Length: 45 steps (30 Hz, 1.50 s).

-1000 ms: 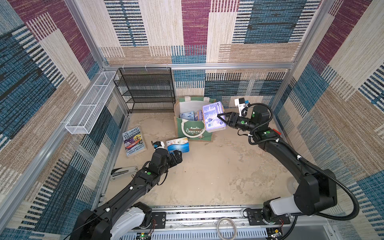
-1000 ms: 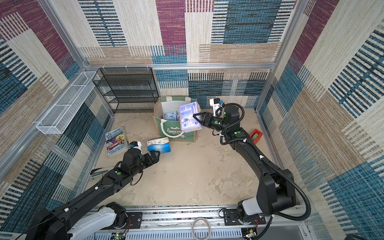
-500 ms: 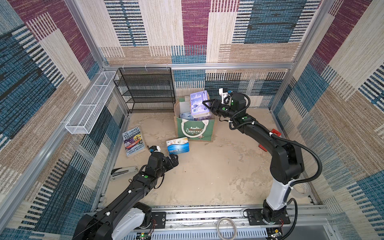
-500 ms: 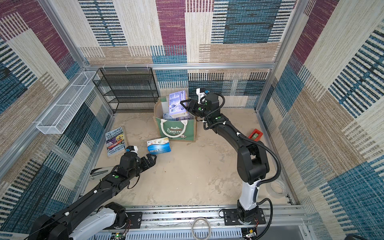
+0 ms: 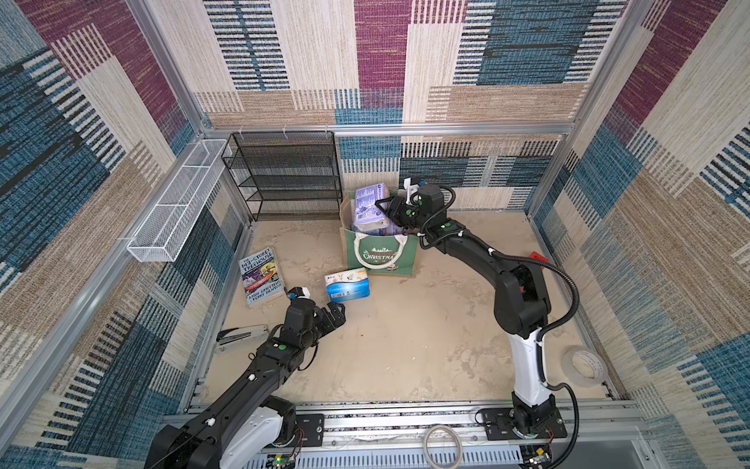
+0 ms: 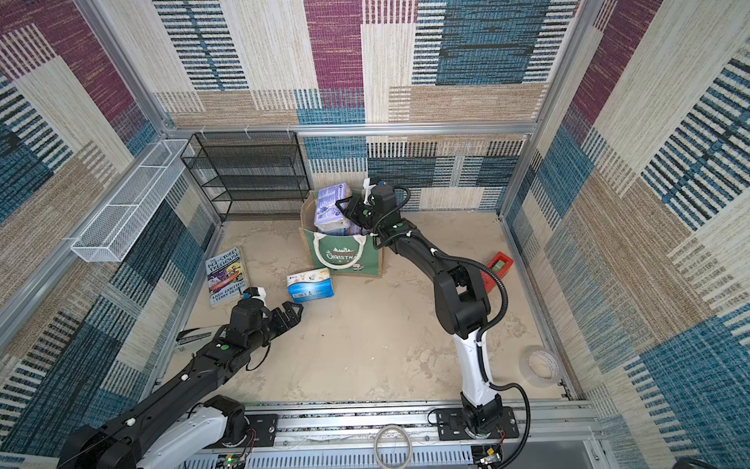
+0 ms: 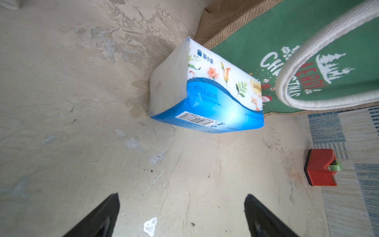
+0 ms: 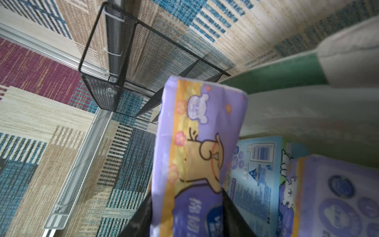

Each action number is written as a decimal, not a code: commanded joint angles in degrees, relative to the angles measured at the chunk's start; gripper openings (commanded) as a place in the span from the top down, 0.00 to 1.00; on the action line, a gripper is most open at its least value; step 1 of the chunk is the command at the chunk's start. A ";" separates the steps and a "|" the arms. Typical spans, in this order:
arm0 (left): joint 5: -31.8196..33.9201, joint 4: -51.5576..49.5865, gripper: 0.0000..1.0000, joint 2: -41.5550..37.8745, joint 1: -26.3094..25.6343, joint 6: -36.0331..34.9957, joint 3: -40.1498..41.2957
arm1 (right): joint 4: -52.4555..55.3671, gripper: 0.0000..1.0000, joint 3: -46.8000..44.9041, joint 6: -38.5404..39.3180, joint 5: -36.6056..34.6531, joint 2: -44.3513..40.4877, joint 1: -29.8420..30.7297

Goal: Put tissues into the canvas bag
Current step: Place the pack of facial tissues in the canvas bag.

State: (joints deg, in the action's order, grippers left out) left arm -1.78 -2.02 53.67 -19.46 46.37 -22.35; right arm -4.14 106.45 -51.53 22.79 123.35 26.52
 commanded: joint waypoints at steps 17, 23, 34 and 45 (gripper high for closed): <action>-1.38 -0.25 0.01 -0.59 1.76 0.30 0.49 | 1.50 0.50 1.13 -2.28 -2.61 3.88 3.45; -1.95 0.26 0.01 -0.23 2.42 0.22 0.12 | 3.60 0.42 2.34 -1.99 -2.74 5.48 3.43; -5.34 -0.61 0.01 0.99 11.00 -3.32 -4.21 | 8.22 0.22 4.50 7.48 -9.66 -0.48 3.45; -14.48 6.24 0.01 13.89 14.69 -6.72 -13.70 | 1.40 0.12 -10.80 18.31 -10.54 -15.87 3.45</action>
State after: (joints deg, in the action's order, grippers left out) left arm -12.16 0.62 65.17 -5.08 43.09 -33.50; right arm 2.00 98.87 -37.98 12.43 110.61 29.89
